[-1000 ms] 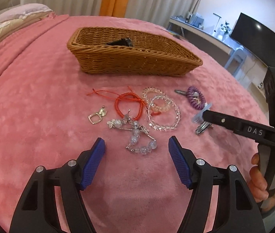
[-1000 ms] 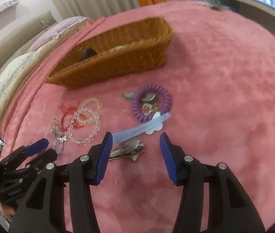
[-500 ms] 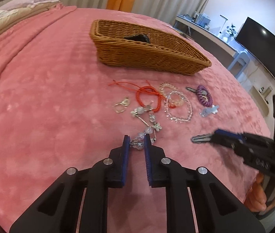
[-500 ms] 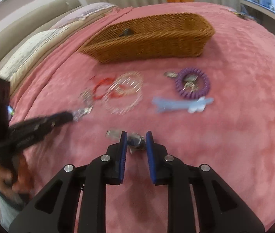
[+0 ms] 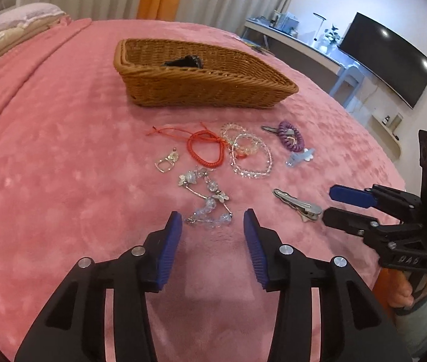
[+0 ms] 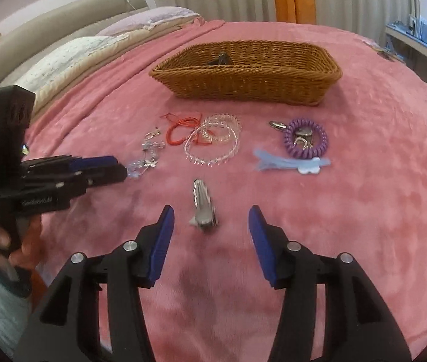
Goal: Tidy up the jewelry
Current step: 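Move the right tool to the silver hair clip and grasp it, then grasp the clear bead pendant with the left tool while the right tool holds the silver clip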
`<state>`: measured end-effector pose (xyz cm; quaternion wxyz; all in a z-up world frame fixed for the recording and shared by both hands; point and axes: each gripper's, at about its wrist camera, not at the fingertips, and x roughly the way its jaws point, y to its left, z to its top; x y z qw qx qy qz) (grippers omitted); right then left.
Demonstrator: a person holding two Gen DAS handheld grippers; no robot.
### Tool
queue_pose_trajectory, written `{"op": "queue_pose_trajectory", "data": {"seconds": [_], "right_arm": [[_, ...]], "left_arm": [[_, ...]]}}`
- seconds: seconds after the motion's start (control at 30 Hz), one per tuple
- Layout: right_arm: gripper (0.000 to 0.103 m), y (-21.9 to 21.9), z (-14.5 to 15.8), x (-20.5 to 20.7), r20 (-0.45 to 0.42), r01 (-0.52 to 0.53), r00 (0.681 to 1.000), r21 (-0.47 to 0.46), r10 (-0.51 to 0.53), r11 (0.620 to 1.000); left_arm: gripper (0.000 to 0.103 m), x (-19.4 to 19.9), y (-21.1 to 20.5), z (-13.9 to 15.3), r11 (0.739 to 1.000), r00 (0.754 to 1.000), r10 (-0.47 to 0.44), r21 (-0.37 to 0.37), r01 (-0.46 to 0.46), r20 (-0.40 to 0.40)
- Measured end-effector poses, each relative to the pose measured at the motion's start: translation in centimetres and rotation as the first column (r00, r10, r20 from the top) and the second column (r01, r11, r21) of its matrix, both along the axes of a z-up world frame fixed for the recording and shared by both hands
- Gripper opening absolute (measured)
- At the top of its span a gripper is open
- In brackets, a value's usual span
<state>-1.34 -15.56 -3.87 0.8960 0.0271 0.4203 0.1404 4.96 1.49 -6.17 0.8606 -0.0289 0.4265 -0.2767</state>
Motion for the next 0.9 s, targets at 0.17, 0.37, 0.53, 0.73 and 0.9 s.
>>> {"op": "queue_pose_trajectory", "data": {"seconds": [0.17,0.37,0.53,0.73,0.9], "right_arm": [[0.042,1.3,-1.4,0.3,0.032,0.021,0.999,-0.078,-0.018,0.997],[0.028,2.0,-1.8,0.5,0.061,0.043,0.998,-0.122,-0.035,0.992],[0.019,2.6,-2.0,0.4,0.089,0.070,0.994,-0.169,-0.055,0.983],[0.019,1.5,-1.9,0.1,0.102,0.121,0.989,-0.152,-0.106,0.981],[0.019,-0.1,-1.9,0.0,0.116,0.219,0.973,-0.165,-0.202,0.962]], "left_arm": [[0.041,0.2,-1.2,-0.8,0.999,1.000,0.016,0.038,-0.016,0.005],[0.041,0.4,-1.6,-1.0,0.997,0.999,0.040,0.065,-0.041,0.024],[0.041,0.4,-1.9,-1.1,0.995,0.997,0.058,0.082,-0.061,0.045],[0.041,0.3,-2.5,-1.1,0.992,0.996,0.063,0.108,-0.069,0.059],[0.041,0.5,-2.5,-1.1,0.993,0.996,0.073,0.094,-0.078,0.050]]}}
